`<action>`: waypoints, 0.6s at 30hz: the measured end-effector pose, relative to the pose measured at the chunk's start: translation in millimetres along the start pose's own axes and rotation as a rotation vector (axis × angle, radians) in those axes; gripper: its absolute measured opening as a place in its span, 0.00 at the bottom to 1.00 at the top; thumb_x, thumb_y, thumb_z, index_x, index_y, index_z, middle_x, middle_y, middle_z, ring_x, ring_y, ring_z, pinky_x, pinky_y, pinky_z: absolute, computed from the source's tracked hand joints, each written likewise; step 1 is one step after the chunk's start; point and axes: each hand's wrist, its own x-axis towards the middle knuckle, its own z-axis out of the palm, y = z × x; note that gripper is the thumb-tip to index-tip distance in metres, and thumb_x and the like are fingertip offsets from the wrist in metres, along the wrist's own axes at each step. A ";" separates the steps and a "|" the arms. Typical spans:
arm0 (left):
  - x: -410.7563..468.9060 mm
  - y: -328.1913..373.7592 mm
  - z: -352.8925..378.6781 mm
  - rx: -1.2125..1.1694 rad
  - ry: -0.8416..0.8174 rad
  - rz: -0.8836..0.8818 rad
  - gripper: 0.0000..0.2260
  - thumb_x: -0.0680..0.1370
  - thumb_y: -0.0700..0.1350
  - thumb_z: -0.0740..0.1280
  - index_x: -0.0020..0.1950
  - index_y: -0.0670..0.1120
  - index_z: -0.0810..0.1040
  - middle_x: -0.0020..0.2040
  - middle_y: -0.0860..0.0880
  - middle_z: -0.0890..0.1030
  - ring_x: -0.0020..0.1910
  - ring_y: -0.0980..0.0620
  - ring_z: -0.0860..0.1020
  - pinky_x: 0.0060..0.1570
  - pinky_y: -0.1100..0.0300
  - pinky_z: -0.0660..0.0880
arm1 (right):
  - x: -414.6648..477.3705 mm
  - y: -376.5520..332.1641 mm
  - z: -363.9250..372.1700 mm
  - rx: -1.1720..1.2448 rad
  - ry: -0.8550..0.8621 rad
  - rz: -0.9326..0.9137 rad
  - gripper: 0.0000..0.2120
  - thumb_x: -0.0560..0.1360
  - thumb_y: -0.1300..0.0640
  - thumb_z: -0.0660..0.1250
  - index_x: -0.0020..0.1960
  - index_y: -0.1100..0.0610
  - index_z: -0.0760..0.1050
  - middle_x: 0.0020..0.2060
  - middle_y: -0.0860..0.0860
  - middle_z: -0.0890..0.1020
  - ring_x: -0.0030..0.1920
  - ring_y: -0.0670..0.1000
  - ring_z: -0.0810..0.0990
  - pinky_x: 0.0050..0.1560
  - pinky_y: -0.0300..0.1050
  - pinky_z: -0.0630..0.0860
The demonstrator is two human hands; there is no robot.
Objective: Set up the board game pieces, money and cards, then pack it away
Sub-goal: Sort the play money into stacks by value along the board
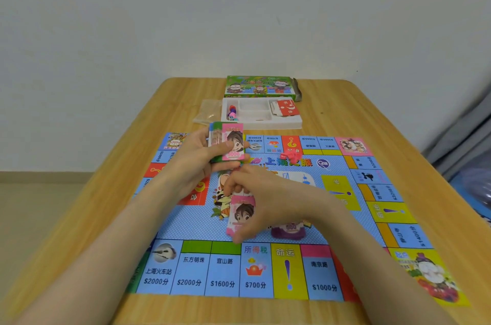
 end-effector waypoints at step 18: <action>1.0 -0.5 -1.9 -0.008 0.016 -0.012 0.09 0.74 0.32 0.66 0.53 0.40 0.76 0.38 0.48 0.85 0.34 0.51 0.83 0.30 0.65 0.79 | 8.7 8.9 -5.6 0.282 0.603 0.129 0.17 0.76 0.48 0.66 0.37 0.60 0.73 0.27 0.47 0.70 0.27 0.42 0.67 0.30 0.34 0.64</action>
